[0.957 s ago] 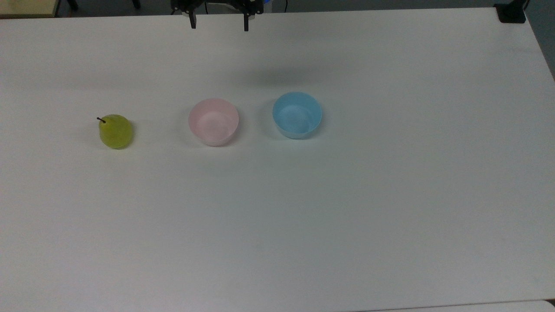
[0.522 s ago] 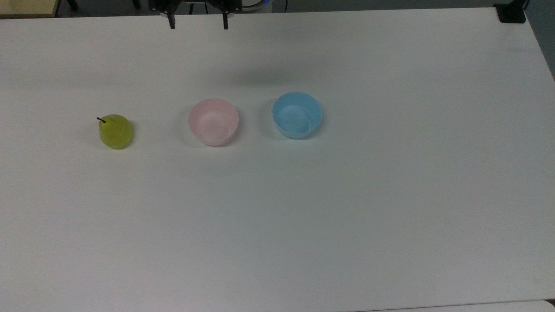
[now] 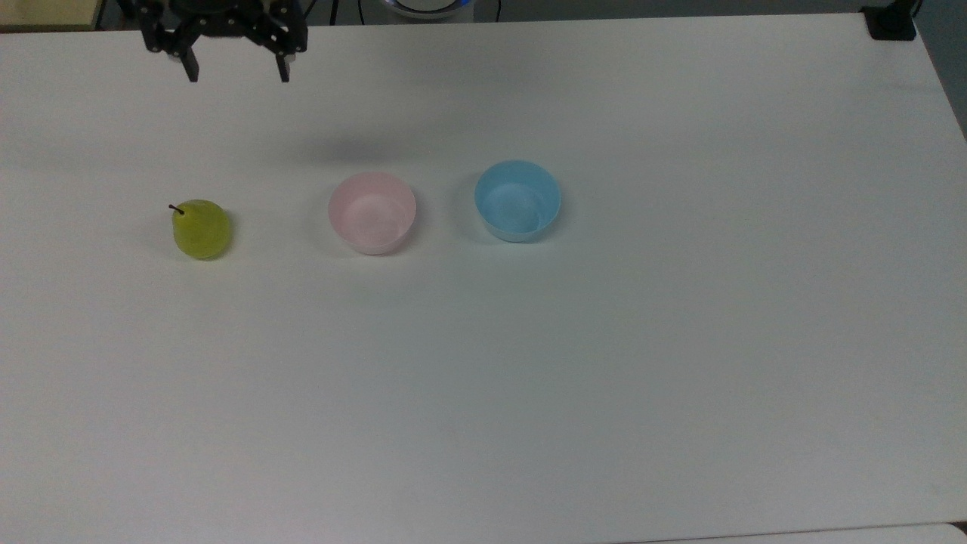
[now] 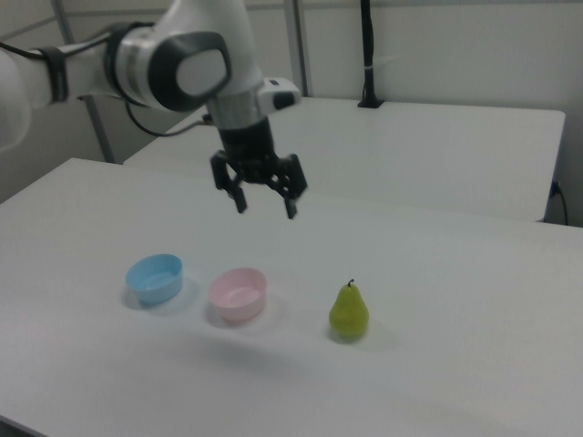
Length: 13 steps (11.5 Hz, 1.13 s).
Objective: Place the pear in the bowl
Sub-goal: 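Move the open gripper over the green pear and lower it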
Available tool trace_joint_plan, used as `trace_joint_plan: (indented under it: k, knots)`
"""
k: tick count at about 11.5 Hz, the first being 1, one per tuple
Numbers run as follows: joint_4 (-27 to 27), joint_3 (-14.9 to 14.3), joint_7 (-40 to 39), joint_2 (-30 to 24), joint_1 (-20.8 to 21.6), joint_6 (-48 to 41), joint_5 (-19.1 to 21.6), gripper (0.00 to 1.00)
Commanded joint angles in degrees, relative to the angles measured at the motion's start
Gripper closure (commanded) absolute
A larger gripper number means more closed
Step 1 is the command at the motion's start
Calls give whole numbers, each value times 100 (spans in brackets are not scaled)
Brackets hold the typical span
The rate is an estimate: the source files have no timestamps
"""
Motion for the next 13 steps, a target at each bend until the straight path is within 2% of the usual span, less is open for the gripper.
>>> trace_joint_plan:
  k: [1,4,6,11,13]
  knots:
    - [24,-2,-535,660,-488,747,82,0]
    - [15,-2,-843,1303,-744,1460,20,0]
    - [7,-11,-940,1567,-832,1637,-190,0]
    - [-11,-11,-932,2121,-823,2270,-270,0]
    - [-28,-11,-932,2227,-806,2367,-322,10]
